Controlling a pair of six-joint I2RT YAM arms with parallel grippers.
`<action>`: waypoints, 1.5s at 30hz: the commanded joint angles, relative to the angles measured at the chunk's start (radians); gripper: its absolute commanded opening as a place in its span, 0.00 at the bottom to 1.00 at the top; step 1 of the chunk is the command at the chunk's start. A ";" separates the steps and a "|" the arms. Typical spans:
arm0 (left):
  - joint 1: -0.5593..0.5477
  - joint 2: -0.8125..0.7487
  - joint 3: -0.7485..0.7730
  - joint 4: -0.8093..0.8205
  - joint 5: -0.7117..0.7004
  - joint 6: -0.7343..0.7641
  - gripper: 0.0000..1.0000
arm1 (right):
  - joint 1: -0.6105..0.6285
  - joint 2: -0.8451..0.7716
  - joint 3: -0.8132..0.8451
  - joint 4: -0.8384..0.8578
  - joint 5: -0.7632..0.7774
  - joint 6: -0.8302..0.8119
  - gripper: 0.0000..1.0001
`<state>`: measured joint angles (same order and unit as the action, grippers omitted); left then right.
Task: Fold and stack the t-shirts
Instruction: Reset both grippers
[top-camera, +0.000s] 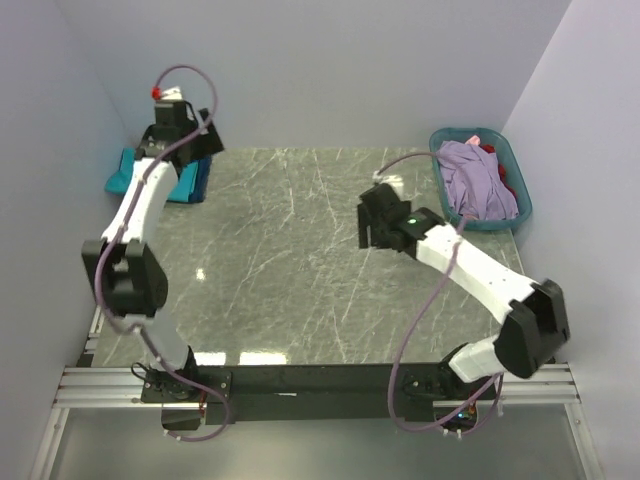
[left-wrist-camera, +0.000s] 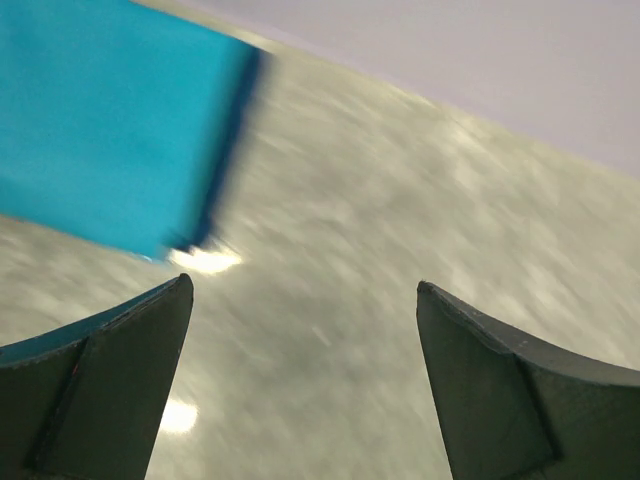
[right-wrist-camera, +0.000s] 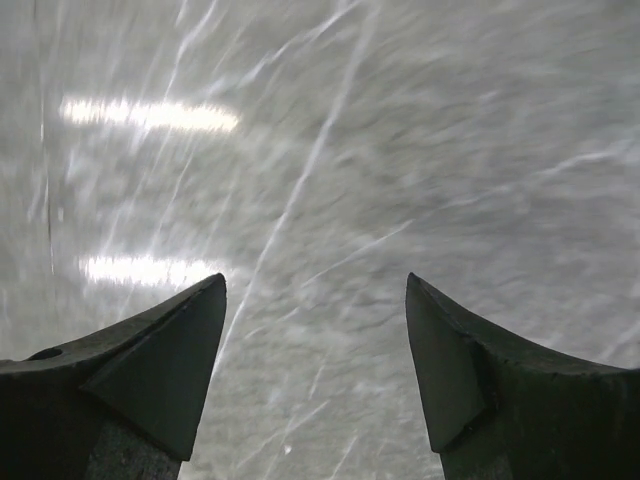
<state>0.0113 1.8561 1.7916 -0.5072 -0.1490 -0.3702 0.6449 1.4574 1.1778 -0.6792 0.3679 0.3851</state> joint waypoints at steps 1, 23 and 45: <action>-0.106 -0.254 -0.125 -0.017 0.088 -0.073 0.99 | -0.071 -0.142 0.055 -0.031 0.115 0.040 0.80; -0.178 -1.590 -0.799 -0.041 -0.506 -0.168 0.99 | -0.143 -0.960 -0.237 0.130 0.241 -0.031 0.96; -0.177 -1.614 -1.040 0.116 -0.491 -0.214 1.00 | -0.145 -0.993 -0.334 0.245 0.246 -0.052 0.95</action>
<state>-0.1673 0.2298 0.7647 -0.4427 -0.6598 -0.5652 0.5022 0.4660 0.8501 -0.4839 0.6018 0.3412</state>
